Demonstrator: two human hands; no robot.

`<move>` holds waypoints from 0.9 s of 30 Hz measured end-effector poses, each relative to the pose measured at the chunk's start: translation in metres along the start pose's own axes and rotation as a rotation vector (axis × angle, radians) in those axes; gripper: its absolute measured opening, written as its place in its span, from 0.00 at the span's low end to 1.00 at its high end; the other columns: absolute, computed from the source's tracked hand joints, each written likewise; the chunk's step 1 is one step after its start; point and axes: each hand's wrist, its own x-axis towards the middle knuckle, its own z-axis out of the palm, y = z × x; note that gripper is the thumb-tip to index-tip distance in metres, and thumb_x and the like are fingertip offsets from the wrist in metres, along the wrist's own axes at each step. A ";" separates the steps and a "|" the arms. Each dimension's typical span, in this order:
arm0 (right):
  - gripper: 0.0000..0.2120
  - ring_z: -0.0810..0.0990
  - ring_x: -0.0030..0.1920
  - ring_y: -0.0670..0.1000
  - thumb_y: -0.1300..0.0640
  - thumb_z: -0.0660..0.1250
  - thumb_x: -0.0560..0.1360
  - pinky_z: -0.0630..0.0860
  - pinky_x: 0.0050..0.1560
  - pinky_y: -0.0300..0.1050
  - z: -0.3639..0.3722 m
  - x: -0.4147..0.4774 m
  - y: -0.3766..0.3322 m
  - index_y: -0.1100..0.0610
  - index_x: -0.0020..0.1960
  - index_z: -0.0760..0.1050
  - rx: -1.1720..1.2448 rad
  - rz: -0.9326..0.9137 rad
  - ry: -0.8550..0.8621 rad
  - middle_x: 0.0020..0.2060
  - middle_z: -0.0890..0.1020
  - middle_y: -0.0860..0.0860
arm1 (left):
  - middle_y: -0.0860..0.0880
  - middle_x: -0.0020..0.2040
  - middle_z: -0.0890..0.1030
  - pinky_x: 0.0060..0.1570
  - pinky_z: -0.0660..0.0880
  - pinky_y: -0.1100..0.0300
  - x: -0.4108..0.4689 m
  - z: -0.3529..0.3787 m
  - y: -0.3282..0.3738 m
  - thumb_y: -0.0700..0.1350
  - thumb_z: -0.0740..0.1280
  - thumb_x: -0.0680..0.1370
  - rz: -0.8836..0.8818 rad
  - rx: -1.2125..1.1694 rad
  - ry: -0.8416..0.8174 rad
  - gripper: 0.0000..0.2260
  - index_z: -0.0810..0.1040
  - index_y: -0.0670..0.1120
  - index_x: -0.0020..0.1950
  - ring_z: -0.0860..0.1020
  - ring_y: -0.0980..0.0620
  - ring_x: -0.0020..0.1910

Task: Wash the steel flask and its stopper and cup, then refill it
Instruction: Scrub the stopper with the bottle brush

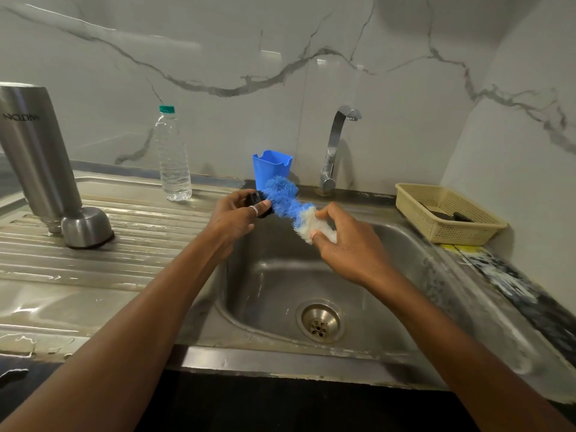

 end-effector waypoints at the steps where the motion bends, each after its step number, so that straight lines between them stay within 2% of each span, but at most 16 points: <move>1: 0.14 0.77 0.40 0.47 0.51 0.66 0.79 0.68 0.34 0.37 -0.001 0.000 -0.002 0.47 0.64 0.71 0.008 0.003 -0.003 0.49 0.80 0.45 | 0.49 0.57 0.84 0.55 0.79 0.54 0.000 -0.003 0.000 0.45 0.76 0.77 0.010 0.009 0.005 0.19 0.78 0.47 0.66 0.82 0.51 0.56; 3: 0.14 0.77 0.39 0.47 0.52 0.66 0.79 0.67 0.34 0.40 0.000 0.004 -0.004 0.47 0.65 0.71 0.017 0.015 0.008 0.48 0.80 0.47 | 0.47 0.59 0.84 0.53 0.79 0.55 -0.001 0.000 -0.003 0.44 0.76 0.76 0.029 0.013 -0.067 0.20 0.78 0.46 0.67 0.83 0.48 0.58; 6: 0.15 0.80 0.45 0.54 0.52 0.65 0.79 0.70 0.41 0.45 0.001 0.012 -0.004 0.48 0.65 0.71 0.034 0.051 0.028 0.53 0.82 0.51 | 0.43 0.59 0.84 0.54 0.79 0.56 -0.001 0.011 -0.006 0.39 0.76 0.75 0.049 0.042 -0.115 0.21 0.77 0.43 0.67 0.83 0.44 0.58; 11: 0.15 0.79 0.43 0.51 0.52 0.66 0.79 0.71 0.40 0.45 0.001 0.001 0.000 0.48 0.65 0.71 -0.023 0.011 -0.022 0.49 0.80 0.47 | 0.40 0.57 0.84 0.62 0.78 0.47 0.001 0.004 -0.003 0.34 0.75 0.75 -0.003 0.006 -0.059 0.14 0.79 0.50 0.55 0.83 0.43 0.55; 13: 0.15 0.80 0.44 0.51 0.52 0.65 0.79 0.72 0.41 0.45 0.004 0.002 -0.001 0.48 0.65 0.70 -0.027 0.013 -0.011 0.50 0.80 0.47 | 0.39 0.58 0.83 0.61 0.78 0.48 0.002 0.001 -0.006 0.34 0.75 0.75 -0.023 0.007 -0.069 0.16 0.79 0.50 0.57 0.84 0.43 0.55; 16: 0.15 0.78 0.44 0.53 0.52 0.64 0.79 0.69 0.39 0.45 0.010 0.011 -0.001 0.47 0.65 0.70 -0.034 0.051 0.005 0.51 0.82 0.50 | 0.40 0.58 0.84 0.53 0.81 0.56 0.001 0.008 -0.008 0.36 0.76 0.74 -0.030 0.043 -0.126 0.22 0.77 0.46 0.67 0.84 0.44 0.56; 21: 0.15 0.80 0.46 0.54 0.51 0.65 0.78 0.76 0.43 0.49 0.008 0.005 -0.002 0.47 0.64 0.70 -0.028 0.013 -0.024 0.51 0.82 0.50 | 0.45 0.60 0.82 0.43 0.83 0.60 0.000 0.000 -0.001 0.35 0.74 0.76 -0.026 -0.037 0.003 0.20 0.77 0.48 0.65 0.83 0.46 0.57; 23: 0.14 0.80 0.46 0.54 0.51 0.65 0.79 0.76 0.42 0.48 0.008 0.004 -0.005 0.47 0.64 0.70 -0.026 0.001 -0.015 0.50 0.82 0.49 | 0.45 0.59 0.82 0.39 0.82 0.62 -0.003 -0.002 0.000 0.34 0.74 0.76 -0.021 -0.064 -0.012 0.19 0.76 0.47 0.65 0.83 0.46 0.56; 25: 0.14 0.80 0.45 0.55 0.52 0.65 0.78 0.74 0.41 0.48 0.009 0.009 -0.007 0.48 0.63 0.70 -0.039 -0.004 0.027 0.50 0.82 0.51 | 0.44 0.58 0.82 0.41 0.83 0.62 -0.007 0.006 -0.001 0.33 0.73 0.77 -0.002 -0.050 -0.084 0.19 0.76 0.46 0.66 0.83 0.47 0.54; 27: 0.14 0.79 0.45 0.55 0.52 0.64 0.78 0.72 0.41 0.48 0.009 0.013 -0.008 0.48 0.64 0.70 -0.052 -0.008 0.058 0.50 0.83 0.51 | 0.43 0.59 0.82 0.47 0.84 0.58 -0.008 0.014 -0.003 0.33 0.72 0.77 0.013 -0.067 -0.102 0.21 0.75 0.44 0.68 0.83 0.46 0.56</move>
